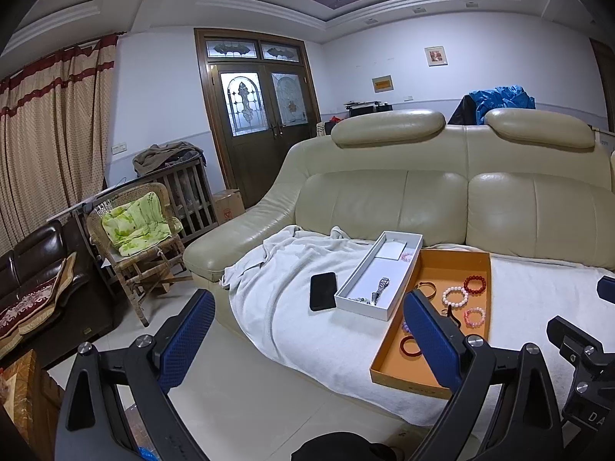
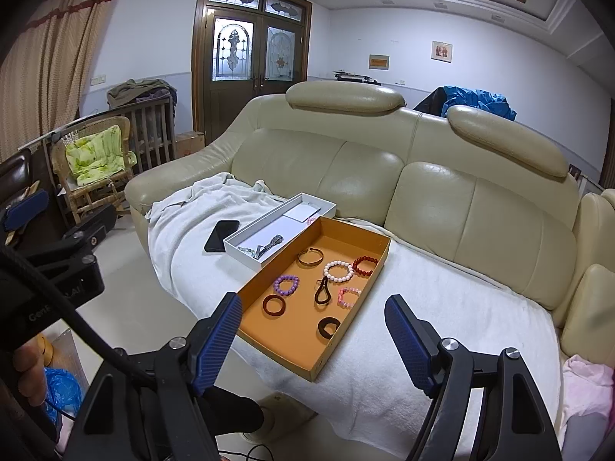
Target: Organize jewelry
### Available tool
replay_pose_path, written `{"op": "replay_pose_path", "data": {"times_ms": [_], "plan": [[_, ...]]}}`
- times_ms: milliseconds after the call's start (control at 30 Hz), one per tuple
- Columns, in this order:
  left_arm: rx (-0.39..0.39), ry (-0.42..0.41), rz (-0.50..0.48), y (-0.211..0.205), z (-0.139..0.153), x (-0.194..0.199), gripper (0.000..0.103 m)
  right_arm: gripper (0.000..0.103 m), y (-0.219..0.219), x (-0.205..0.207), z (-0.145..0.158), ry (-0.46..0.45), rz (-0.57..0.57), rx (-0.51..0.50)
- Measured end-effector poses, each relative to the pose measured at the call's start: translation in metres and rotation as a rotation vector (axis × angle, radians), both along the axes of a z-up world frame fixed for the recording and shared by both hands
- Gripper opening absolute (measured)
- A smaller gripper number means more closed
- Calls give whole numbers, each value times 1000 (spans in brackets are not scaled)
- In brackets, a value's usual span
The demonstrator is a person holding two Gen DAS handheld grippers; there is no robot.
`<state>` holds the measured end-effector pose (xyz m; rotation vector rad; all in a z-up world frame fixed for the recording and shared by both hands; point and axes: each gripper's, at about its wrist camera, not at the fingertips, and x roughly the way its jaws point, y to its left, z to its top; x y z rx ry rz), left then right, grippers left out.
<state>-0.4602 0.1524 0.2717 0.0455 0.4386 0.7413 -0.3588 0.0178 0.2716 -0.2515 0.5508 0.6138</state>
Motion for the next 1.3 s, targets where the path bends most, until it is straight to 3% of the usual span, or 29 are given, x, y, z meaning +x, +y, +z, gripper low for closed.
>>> {"op": "replay_pose_path", "data": {"times_ms": [1300], "plan": [[-24,46,26,22,-15,21,98,80,25,35,-21,45,20,-30]]}}
